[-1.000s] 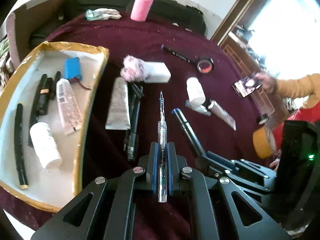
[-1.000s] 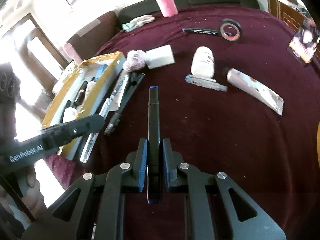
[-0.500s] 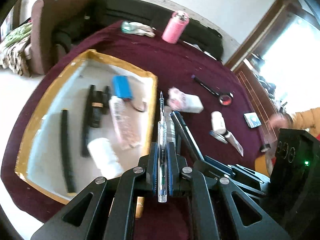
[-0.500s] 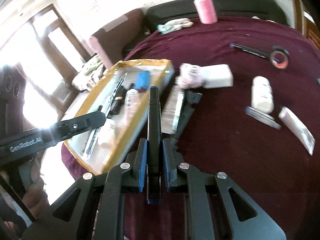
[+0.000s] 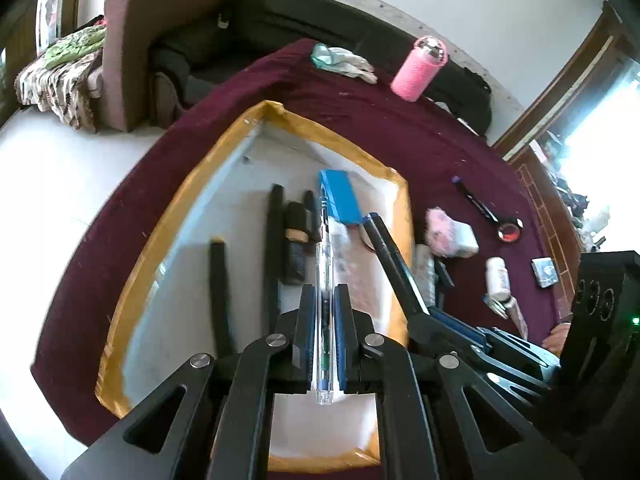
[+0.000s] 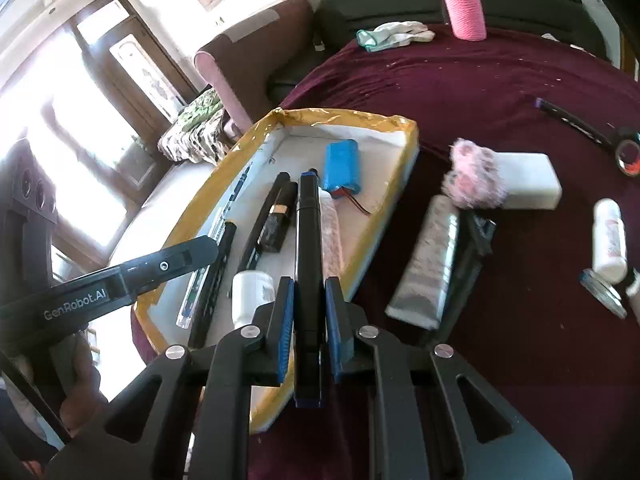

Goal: Organize objects
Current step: 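Carry the marker and clear pen with both tools over the tray, then open the right tool to drop the marker while the left tool releases the clear pen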

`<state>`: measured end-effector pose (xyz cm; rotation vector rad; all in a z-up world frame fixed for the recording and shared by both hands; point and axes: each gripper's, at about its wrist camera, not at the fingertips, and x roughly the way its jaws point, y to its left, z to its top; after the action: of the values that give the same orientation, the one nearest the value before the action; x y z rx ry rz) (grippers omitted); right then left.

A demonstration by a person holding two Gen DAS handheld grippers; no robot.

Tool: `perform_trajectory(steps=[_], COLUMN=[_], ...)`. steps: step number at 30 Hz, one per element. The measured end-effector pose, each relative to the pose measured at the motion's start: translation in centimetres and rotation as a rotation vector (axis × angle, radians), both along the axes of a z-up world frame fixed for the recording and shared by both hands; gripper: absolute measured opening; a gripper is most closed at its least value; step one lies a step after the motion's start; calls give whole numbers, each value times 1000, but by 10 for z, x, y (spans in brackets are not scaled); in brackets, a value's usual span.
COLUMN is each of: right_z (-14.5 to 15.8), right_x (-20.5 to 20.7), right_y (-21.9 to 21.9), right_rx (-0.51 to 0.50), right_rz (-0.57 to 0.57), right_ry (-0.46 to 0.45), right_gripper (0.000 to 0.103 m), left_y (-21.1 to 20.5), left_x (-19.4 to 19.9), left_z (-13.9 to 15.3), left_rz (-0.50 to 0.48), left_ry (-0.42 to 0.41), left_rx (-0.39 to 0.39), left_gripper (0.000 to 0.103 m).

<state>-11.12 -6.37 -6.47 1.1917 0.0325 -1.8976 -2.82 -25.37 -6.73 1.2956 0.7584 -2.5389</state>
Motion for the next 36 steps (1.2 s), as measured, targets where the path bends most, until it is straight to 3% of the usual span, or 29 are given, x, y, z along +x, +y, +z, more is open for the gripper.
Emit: perform_trajectory(steps=[11, 18, 36], right_z=[-9, -27, -24], right_x=[-38, -56, -60], right_y=[-45, -68, -92], right_rx=[57, 82, 58], right_rz=[-36, -16, -12], right_ry=[28, -1, -36], right_gripper=[13, 13, 13], left_y=[-45, -51, -55], left_x=[-38, -49, -59], left_z=[-35, -42, -49], left_rz=[41, 22, 14], left_ry=[-116, -145, -187], left_rx=[-30, -25, -26], left_gripper=[7, 7, 7])
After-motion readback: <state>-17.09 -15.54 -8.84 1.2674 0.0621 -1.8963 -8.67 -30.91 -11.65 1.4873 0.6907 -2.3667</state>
